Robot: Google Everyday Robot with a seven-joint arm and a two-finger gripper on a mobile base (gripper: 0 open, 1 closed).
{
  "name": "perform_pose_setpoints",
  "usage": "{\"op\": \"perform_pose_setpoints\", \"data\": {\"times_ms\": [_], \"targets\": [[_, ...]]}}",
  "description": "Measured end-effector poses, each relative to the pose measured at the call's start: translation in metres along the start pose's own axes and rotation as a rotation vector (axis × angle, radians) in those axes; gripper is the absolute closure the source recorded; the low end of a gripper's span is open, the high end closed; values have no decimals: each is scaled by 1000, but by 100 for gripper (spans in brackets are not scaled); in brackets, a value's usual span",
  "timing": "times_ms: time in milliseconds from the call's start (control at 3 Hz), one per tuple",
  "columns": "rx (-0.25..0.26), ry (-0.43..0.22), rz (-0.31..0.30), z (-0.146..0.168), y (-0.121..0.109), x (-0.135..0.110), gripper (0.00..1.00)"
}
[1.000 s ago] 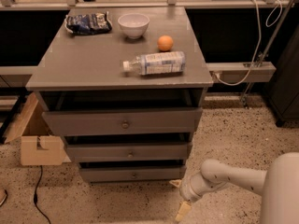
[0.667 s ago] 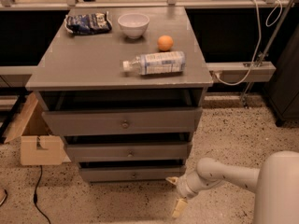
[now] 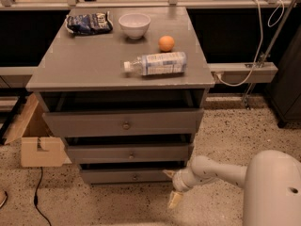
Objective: Open bottom drawer
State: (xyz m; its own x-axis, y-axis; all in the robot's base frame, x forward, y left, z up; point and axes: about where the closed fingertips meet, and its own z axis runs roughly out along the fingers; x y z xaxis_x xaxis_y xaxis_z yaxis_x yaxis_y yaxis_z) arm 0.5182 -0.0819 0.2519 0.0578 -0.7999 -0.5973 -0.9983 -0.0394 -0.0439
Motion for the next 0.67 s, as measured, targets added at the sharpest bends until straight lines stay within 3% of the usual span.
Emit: {"op": "perform_pose_setpoints", "data": {"times_ms": [667], "targets": [[66, 65, -27, 23, -48, 6, 0]]}}
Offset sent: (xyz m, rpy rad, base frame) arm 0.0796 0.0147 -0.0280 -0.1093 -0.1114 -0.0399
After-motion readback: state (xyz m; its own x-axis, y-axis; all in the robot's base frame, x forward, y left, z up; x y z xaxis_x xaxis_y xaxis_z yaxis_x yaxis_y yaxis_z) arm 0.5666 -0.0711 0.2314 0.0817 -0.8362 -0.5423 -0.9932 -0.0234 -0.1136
